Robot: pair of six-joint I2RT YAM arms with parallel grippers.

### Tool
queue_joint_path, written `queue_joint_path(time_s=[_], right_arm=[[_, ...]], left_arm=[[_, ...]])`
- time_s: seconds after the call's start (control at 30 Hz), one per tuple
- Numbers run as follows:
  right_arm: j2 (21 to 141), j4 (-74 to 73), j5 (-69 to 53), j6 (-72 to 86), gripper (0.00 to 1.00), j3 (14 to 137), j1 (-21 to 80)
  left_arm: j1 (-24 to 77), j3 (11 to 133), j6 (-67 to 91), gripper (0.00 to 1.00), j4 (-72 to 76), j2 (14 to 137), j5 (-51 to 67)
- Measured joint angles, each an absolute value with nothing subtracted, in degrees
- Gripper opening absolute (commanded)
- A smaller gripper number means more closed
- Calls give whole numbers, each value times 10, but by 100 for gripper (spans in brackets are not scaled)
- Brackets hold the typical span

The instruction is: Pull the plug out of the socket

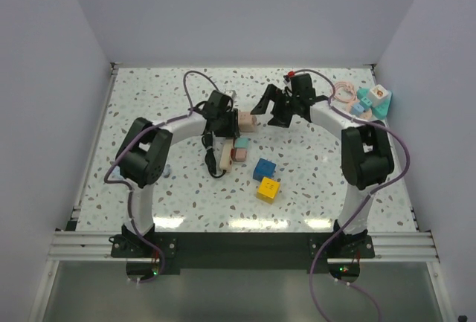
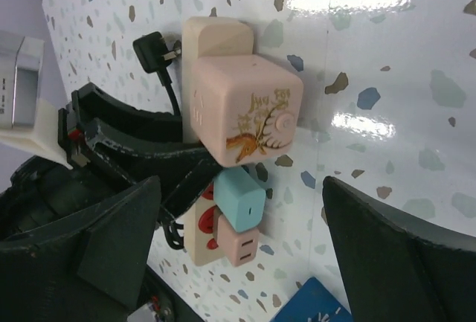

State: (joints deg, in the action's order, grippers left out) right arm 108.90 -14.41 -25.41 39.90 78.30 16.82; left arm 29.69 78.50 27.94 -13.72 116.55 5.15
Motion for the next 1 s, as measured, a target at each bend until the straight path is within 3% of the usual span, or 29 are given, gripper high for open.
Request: queue_joint_path(time_s=[0.33, 0.6, 0.87, 0.93, 0.97, 1.0], right_arm=[[1136, -50, -298, 449, 96, 767, 168], [1163, -57, -298, 454, 90, 773, 176], [1195, -51, -299, 472, 72, 805, 213], [1201, -50, -301, 477, 61, 808, 221], [1202, -50, -302, 479, 46, 808, 222], [1203, -50, -306, 480, 39, 808, 223]], left_arm=[[297, 723, 311, 0, -99, 1128, 119], [297, 715, 330, 0, -82, 1113, 126], [297, 703, 339, 0, -76, 1098, 129], [297, 698, 339, 0, -75, 1094, 128], [297, 695, 340, 0, -77, 1093, 128], [296, 694, 341, 0, -78, 1092, 128]])
